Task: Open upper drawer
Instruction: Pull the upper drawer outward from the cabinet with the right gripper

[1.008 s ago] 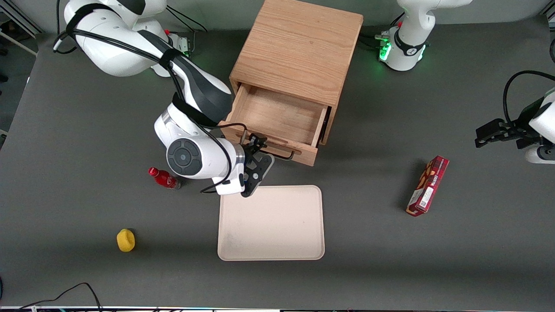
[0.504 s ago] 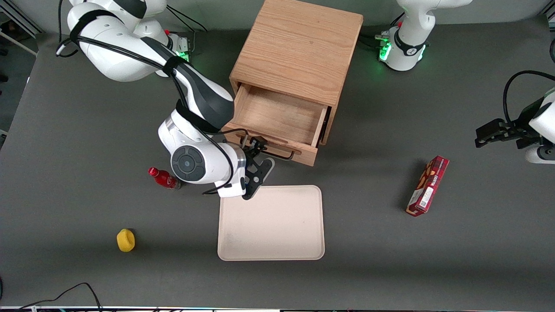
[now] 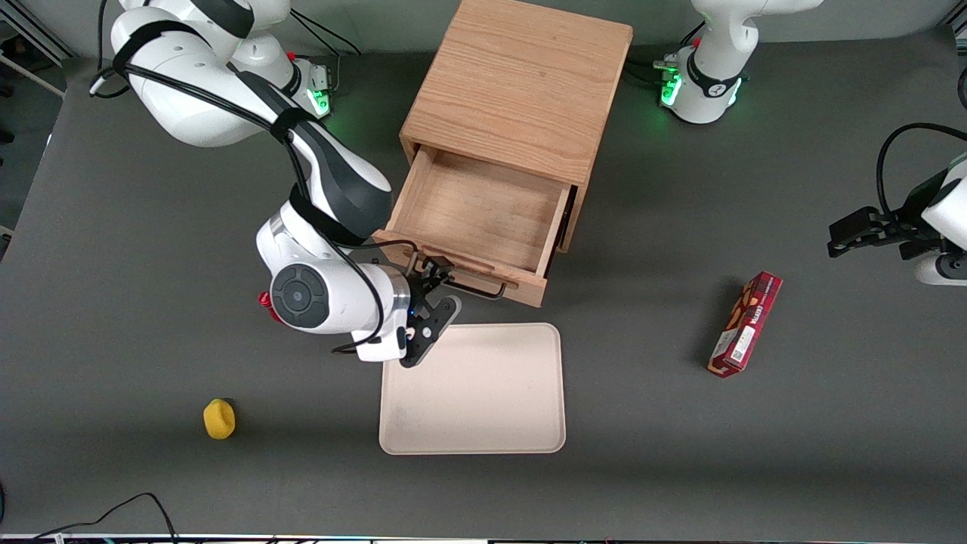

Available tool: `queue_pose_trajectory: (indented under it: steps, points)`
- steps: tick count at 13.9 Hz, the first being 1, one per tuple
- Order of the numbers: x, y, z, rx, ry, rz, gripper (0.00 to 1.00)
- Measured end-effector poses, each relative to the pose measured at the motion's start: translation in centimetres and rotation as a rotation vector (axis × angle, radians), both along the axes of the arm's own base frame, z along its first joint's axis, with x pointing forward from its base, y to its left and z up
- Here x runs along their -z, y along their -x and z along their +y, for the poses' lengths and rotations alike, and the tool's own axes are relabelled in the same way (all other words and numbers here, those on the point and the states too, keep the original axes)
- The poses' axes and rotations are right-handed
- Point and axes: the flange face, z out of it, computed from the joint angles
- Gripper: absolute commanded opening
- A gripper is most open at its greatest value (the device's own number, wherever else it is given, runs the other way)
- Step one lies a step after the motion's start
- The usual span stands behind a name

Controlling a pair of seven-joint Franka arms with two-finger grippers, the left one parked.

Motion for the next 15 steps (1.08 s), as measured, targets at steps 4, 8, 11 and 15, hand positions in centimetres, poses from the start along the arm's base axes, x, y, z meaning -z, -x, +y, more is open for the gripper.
queue_pose_trajectory:
  steps: [4, 8, 11, 15]
  points:
    - [-0.4, -1.0, -0.4, 0.026, -0.023, -0.035, 1.00]
    - [-0.4, -2.1, -0.9, 0.055, -0.036, -0.075, 1.00]
    - [0.0, -3.3, -2.3, 0.090, -0.028, -0.110, 1.00]
    - [0.4, -4.4, -3.7, 0.083, -0.017, -0.142, 1.00]
